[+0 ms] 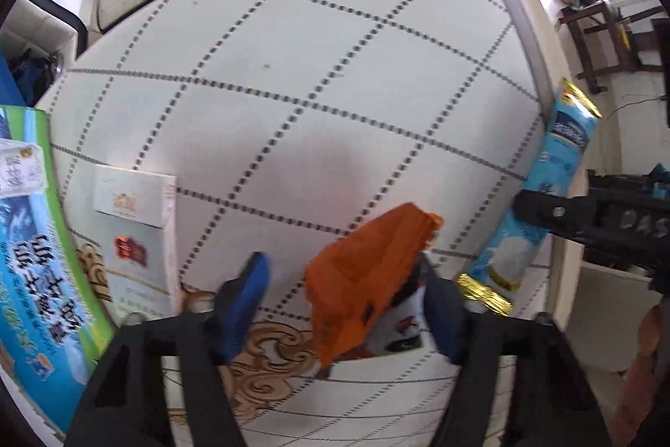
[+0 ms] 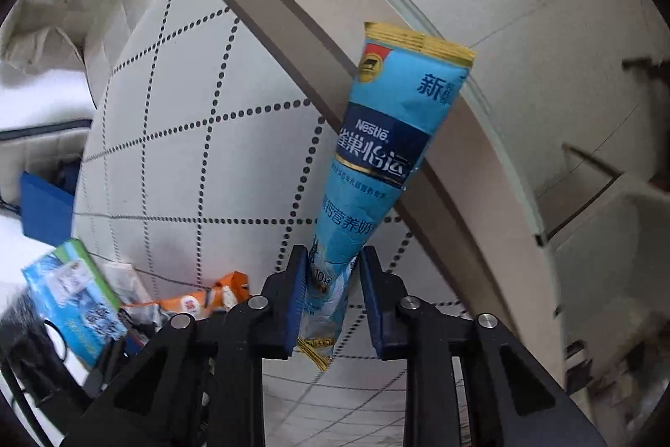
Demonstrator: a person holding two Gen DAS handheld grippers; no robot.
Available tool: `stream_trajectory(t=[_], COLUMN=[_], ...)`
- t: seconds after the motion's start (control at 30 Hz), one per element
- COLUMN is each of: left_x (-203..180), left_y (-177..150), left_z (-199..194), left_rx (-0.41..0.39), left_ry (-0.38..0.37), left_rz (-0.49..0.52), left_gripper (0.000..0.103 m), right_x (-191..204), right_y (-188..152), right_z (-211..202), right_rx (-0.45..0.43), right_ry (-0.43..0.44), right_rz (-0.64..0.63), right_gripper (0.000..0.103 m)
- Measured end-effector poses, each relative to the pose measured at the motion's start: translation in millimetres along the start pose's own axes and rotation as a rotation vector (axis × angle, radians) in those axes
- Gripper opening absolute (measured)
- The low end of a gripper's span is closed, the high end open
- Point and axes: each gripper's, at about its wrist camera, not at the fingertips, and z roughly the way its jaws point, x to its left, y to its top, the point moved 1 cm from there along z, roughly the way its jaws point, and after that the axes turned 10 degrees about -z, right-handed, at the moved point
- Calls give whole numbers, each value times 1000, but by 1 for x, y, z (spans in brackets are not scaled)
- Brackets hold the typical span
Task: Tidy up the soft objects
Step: 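Grasp the orange panda snack bag with the left tool while the right tool grasps the blue tube snack, then lower both snacks into the box and open both tools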
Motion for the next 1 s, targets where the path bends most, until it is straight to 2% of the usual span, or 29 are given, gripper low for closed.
stream_trajectory(t=[0.03,0.1,0.2,0.47,0.6,0.77,1.0], left_x=[-4,-8,-2,26,43,85,172], left_y=[-3,-7,-18,-53,-72,-90,-122], left_z=[-3,-8,-12,-56,-98,-161,-227], left_rx=[-5,-29,-32,-99,-163,-263,-371], left_ry=[3,28,15,-46,-90,-137,-143], left_rz=[5,18,-9,-48,-51,-68,-144], left_gripper=[44,43,42,41,41,41,41], right_x=[4,9,15,26,34,78,180], right_y=[-1,-3,-11,-52,-80,-116,-164], right_z=[-1,-3,-4,-5,-34,-83,-140], right_rx=[0,-4,-7,0,-33,-108,-195], right_ry=[-25,-72,-103,-54,-31,-3,55], right_rz=[-33,-88,-148,-227,-299,-427,-616], right_gripper=[24,21,18,16,16,16,16])
